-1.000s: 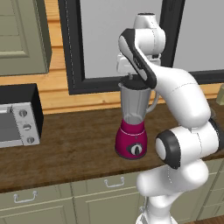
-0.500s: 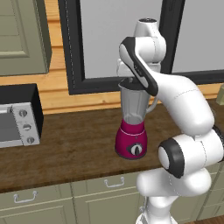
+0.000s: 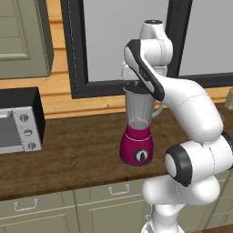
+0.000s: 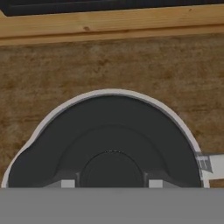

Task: Close the lid blender by securely placing the lid on top.

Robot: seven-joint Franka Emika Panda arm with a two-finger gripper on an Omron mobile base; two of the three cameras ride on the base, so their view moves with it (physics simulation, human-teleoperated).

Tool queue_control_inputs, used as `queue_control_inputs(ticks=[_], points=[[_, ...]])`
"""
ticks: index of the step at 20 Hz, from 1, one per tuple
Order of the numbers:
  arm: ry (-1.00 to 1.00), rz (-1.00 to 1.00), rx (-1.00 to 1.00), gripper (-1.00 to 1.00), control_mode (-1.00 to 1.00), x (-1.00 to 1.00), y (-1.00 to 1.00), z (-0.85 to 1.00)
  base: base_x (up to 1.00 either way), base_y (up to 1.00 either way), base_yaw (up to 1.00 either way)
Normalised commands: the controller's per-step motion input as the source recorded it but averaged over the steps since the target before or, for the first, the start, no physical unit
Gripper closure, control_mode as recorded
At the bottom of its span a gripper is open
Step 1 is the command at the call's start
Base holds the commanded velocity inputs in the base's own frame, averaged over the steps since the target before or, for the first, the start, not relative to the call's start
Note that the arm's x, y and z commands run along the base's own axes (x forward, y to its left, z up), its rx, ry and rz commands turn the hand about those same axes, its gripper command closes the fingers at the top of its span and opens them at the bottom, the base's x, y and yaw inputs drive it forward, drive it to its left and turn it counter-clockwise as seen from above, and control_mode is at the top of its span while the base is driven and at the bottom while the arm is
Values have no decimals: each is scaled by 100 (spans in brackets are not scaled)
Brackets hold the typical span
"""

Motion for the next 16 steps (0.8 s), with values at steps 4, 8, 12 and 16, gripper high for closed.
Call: queue_control_inputs(ticks=[4, 8, 12, 16], points=[[0, 0, 0, -100, -100, -28, 0, -45, 0, 0, 0], [0, 0, 0, -100, -100, -47, -1, -44, 0, 0, 0], [0, 0, 0, -100, -100, -62, -1, -44, 0, 0, 0], [0, 0, 0, -100, -100, -86, -5, -35, 0, 0, 0]])
